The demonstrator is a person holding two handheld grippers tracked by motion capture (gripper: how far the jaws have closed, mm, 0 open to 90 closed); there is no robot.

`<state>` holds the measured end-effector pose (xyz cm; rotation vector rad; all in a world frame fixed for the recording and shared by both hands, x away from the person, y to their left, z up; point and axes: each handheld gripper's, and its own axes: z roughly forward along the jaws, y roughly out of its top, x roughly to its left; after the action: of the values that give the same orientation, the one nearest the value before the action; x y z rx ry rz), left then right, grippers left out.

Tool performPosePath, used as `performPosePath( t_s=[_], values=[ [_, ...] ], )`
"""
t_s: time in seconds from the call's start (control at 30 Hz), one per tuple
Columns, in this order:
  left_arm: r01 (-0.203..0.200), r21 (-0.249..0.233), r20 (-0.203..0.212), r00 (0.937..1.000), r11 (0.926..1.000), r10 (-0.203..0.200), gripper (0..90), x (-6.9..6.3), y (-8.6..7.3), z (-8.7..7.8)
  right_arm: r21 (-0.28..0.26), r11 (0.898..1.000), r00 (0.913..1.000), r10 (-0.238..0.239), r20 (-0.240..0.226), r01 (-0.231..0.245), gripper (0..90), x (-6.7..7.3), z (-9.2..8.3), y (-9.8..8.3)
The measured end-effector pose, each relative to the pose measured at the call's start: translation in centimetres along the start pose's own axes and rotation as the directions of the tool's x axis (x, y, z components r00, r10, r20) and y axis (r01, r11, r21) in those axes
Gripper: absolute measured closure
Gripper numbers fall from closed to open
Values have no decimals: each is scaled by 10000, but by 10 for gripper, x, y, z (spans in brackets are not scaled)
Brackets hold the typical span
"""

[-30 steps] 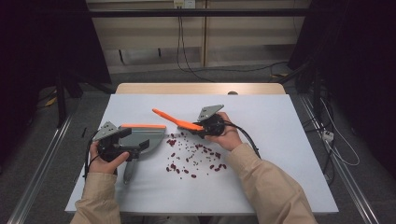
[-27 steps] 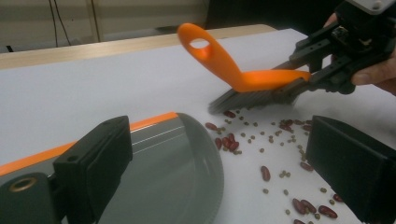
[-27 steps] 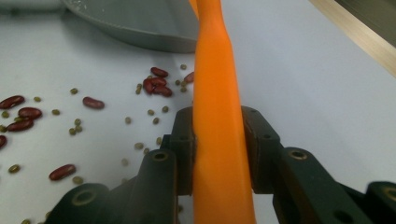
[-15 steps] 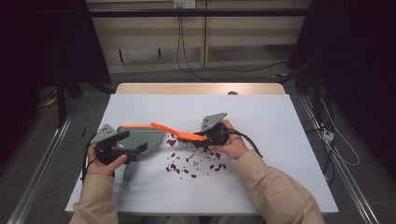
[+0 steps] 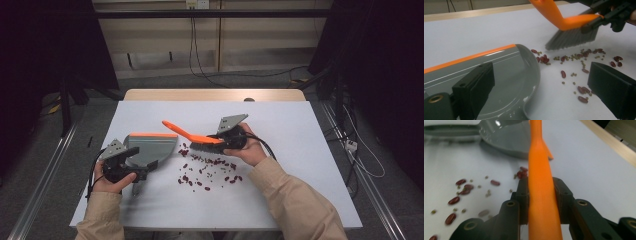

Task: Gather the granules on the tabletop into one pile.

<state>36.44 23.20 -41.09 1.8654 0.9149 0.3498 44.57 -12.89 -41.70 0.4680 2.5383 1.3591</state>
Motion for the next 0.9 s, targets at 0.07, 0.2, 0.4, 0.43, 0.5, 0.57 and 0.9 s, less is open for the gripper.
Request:
performPosePath(
  t_s=[0.07,0.2,0.4,0.43,0.5,0.57,0.9],
  values=[
    [64,-24,24,10000,10000,-64,72,0,-1,0,-287,9995,9999,95,128,-91,704,-5,5,4],
    [57,37,43,10000,10000,-57,72,0,-3,-1,-567,9981,9987,276,439,-250,704,-18,18,9],
    [99,28,26,9999,9999,-99,72,0,-4,-1,-172,9997,9989,177,441,-170,705,-29,44,10],
    [90,28,34,10000,10000,-90,72,0,-4,-1,-225,9997,9990,133,422,-124,704,-30,47,10],
    [89,27,28,10000,10000,-89,72,1,-4,-1,-343,9994,9995,25,299,-15,704,-29,52,9],
    [129,23,3,9999,9999,-129,72,1,-4,-1,-387,9993,9999,22,100,-18,704,-26,55,9],
    [122,56,-45,9999,9999,-121,72,2,-5,-3,-36,9988,9964,-480,-702,479,703,-6,44,7]
  ],
)
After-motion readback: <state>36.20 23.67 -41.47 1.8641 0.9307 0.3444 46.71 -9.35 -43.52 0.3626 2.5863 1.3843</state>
